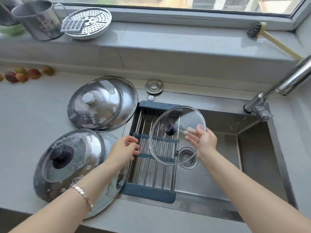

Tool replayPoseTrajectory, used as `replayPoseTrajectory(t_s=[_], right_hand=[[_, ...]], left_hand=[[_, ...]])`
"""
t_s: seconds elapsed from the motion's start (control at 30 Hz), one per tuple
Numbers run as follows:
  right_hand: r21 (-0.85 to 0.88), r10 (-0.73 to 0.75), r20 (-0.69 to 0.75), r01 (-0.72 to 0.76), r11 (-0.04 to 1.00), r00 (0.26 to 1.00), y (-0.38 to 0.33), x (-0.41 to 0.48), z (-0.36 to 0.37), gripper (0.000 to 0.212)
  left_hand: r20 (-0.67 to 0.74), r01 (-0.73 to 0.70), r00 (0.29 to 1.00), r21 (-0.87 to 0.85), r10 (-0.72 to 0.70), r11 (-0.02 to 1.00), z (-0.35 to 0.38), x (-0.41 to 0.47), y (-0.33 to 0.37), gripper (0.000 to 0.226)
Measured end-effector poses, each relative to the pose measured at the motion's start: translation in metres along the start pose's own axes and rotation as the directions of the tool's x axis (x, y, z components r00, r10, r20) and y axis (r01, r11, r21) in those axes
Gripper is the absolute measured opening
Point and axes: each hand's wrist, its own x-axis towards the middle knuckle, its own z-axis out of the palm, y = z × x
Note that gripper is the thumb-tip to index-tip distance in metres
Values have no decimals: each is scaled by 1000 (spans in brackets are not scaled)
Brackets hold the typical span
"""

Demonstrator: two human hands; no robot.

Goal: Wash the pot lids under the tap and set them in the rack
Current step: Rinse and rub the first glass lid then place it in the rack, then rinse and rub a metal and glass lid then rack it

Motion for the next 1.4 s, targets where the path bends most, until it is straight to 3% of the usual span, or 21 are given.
replayPoseTrajectory(t_s=[0.13,0.27,0.33,0.4,0.47,0.6,0.7,0.77,0.83,0.9,0.93,0.97,1.03,1.1,1.17,1.3,1.4], right_hand=[[-71,46,39,-44,997,998,36,18,24,21],[-27,82,35,-81,996,996,58,30,34,32],[-218,27,-4,-28,976,1000,63,34,33,23],[-576,-70,-52,27,817,996,66,41,29,36],[-781,-113,-76,11,624,991,67,46,28,47],[-917,-104,-46,-1,398,994,61,53,32,53],[-996,-122,63,69,53,991,49,52,33,64],[-965,-138,149,114,-236,979,40,45,35,71],[-896,-106,295,236,-377,950,36,35,42,59],[-832,-20,446,406,-378,895,34,19,51,43],[-795,12,508,474,-378,861,34,9,55,39],[-760,25,557,522,-388,830,33,0,59,36],[-709,16,620,569,-417,784,33,-16,62,33],[-690,23,643,593,-415,765,36,-28,61,31],[-698,39,643,607,-380,765,40,-36,58,30],[-730,76,619,608,-313,782,46,-48,51,30],[-776,100,588,595,-209,803,46,-56,50,30]], left_hand=[[11,5,1000,-26,-5,1000,-16,8,-4,20],[22,3,1000,-17,-2,1000,-26,17,-9,20],[25,-1,1000,-10,1,1000,-29,21,-11,19],[32,-1,999,-15,2,1000,-28,25,-10,19],[35,3,999,-33,-1,999,-26,28,-10,19],[44,1,999,-40,0,999,-23,28,-10,20],[55,-34,998,24,32,999,-23,25,-10,18],[73,-121,992,225,107,967,-28,25,-11,16],[76,-198,979,543,187,816,-40,25,-16,22],[7,-165,956,837,292,522,-59,29,-22,29],[-55,-68,953,919,299,387,-71,32,-25,31],[-135,57,958,954,252,294,-83,35,-27,34],[-299,285,953,934,38,214,-109,35,-27,44],[-384,417,906,881,-178,225,-131,36,-33,54],[-381,453,883,846,-276,281,-146,39,-47,57],[-333,363,931,819,-148,444,-155,43,-73,41],[-307,281,952,855,-12,437,-150,33,-70,33]])
